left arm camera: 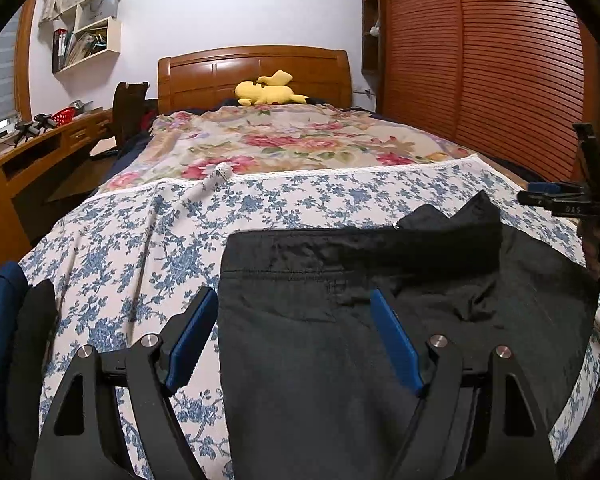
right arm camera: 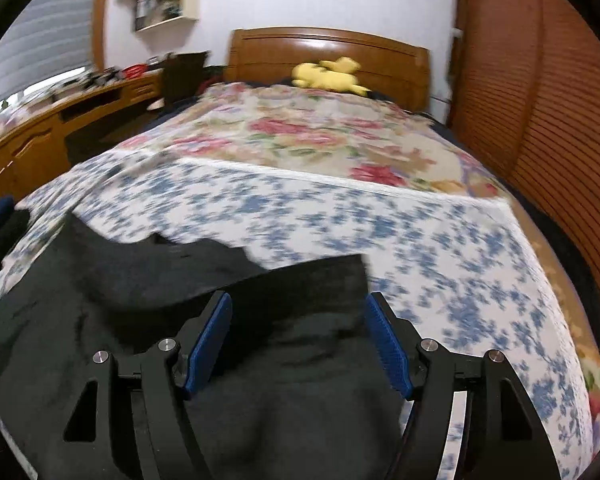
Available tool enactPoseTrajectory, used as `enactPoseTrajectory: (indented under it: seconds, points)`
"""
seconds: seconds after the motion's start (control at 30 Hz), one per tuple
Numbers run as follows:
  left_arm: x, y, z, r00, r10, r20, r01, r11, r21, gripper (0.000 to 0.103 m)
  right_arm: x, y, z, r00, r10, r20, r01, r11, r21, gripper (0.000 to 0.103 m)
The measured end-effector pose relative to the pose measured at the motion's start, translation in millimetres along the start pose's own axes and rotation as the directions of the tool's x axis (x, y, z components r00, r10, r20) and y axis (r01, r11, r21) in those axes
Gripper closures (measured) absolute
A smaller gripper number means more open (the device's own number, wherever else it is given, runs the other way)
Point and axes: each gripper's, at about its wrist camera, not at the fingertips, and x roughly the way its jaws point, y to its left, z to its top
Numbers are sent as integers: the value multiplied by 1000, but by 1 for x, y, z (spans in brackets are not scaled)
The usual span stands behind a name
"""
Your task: Fold large clothes
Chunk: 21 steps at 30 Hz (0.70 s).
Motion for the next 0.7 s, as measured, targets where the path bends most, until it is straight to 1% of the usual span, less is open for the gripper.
enactPoseTrajectory:
  seconds: [0.13, 0.2, 0.33, 0.37, 0.43, 0.47, 0.5, 0.53, 0.6, 0.7]
  points:
    - [-4, 5, -5, 1000, 4, 1, -4, 1000, -1, 24, 4, 39, 5, 997, 74, -21, -75, 996, -57, 32]
    - [-7, 9, -8, 1000, 4, 1, -4, 1000, -6, 24, 12, 56, 8, 994, 103, -46, -106, 991, -76, 32]
    - [-8, 16, -12, 1000, 0, -4, 0, 1000, -16, 24, 40, 76, 9, 984, 115, -136, -126, 989, -75, 32]
    - [-9, 17, -12, 1000, -1, -5, 1, 1000, -17, 24, 47, 77, 10, 981, 109, -159, -122, 990, -72, 32]
    - [-10, 18, -13, 1000, -3, -5, 3, 1000, -18, 24, 65, 78, 9, 974, 73, -214, -90, 993, -71, 32]
    - [-10, 19, -13, 1000, -5, -4, 5, 1000, -18, 24, 73, 76, 7, 970, 71, -231, -87, 994, -61, 39]
    - [-11, 19, -13, 1000, -9, -4, 9, 1000, -18, 24, 80, 73, 10, 968, 75, -241, -90, 994, -53, 53]
    - [-11, 20, -14, 1000, -12, -4, 12, 1000, -19, 24, 86, 71, 10, 964, 76, -253, -91, 995, -48, 58]
    - [-11, 21, -15, 1000, -18, -7, 18, 1000, -22, 24, 94, 68, 12, 963, 89, -255, -102, 994, -37, 75]
    - [-11, 20, -15, 1000, -25, -9, 25, 999, -21, 24, 101, 71, 21, 967, 102, -235, -117, 992, -51, 81]
